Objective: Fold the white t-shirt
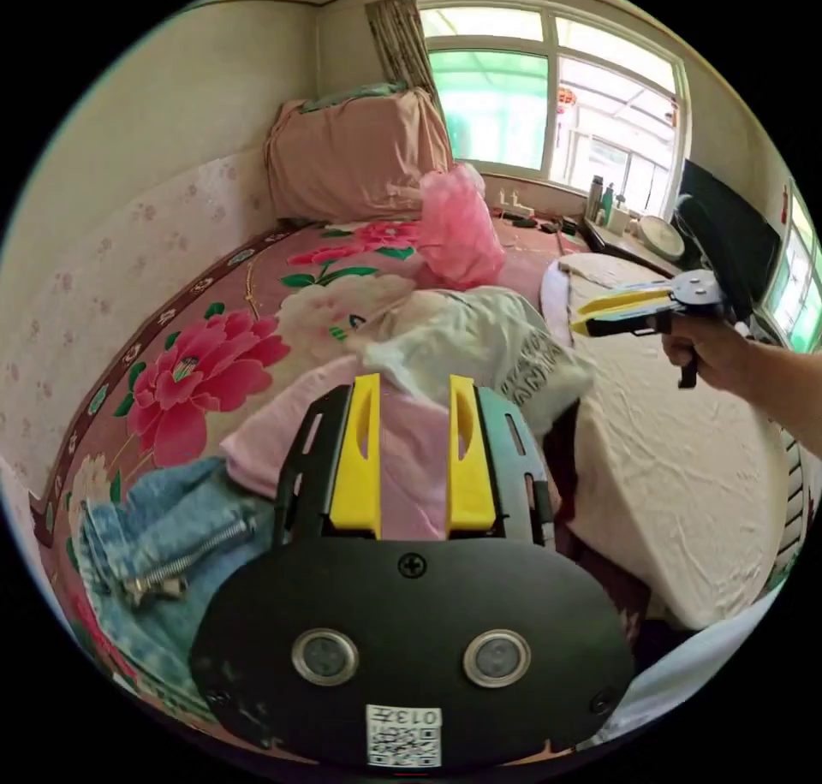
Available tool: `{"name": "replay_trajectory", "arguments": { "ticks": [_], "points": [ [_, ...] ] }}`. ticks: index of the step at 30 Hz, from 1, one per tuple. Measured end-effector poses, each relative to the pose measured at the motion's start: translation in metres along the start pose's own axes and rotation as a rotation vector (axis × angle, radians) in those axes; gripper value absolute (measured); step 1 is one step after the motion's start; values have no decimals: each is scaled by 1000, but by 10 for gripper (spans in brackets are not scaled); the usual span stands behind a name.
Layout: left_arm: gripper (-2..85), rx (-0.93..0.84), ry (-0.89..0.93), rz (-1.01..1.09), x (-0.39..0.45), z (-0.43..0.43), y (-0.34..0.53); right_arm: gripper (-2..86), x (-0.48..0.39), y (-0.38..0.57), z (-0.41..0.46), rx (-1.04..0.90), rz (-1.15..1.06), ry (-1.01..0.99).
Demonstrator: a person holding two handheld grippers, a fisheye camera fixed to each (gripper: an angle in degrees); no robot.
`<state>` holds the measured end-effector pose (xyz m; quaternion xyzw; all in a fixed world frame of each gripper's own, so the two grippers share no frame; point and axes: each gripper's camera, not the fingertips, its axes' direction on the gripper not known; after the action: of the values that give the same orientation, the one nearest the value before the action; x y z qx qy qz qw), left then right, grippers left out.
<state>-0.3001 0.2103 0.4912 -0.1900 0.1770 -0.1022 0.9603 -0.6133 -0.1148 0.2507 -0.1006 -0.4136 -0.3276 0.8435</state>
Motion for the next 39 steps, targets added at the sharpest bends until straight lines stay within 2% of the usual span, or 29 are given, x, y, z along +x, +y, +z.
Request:
{"name": "replay_trajectory", "arguments": {
  "ticks": [3,6,8,13,16,21,24,28,30,32,34,39],
  "points": [
    [127,-122,48,4,-37,33,-28,102,28,-30,20,-1,81,-54],
    [84,-273,127,26,-58,60,-27,103,57,-51,46,-20,202,-145],
    [37,-225,101,62,-61,47,-12,104,68,-59,66,-69,242,-178],
    [16,-91,79,43,-66,-7,16,67,71,-66,108,-178,254,-286],
    [12,3,120,27,-71,-54,28,41,54,-59,91,-130,199,-258],
    [10,149,92,69,-68,-134,31,31,16,-22,-37,227,-40,-126],
    [9,302,113,79,-62,-195,18,29,20,12,-136,436,-78,-44],
    [8,566,220,198,-21,-294,-4,27,25,80,-269,710,-83,75],
    [8,662,238,287,11,-334,-8,26,14,143,-347,883,-89,222],
    [8,774,246,397,57,-383,-7,25,2,191,-395,971,-103,345],
    [7,816,280,457,89,-409,-6,23,-5,229,-430,960,-85,436],
    [7,813,469,574,170,-442,-3,20,-27,357,-521,978,-41,629]
  ]
}}
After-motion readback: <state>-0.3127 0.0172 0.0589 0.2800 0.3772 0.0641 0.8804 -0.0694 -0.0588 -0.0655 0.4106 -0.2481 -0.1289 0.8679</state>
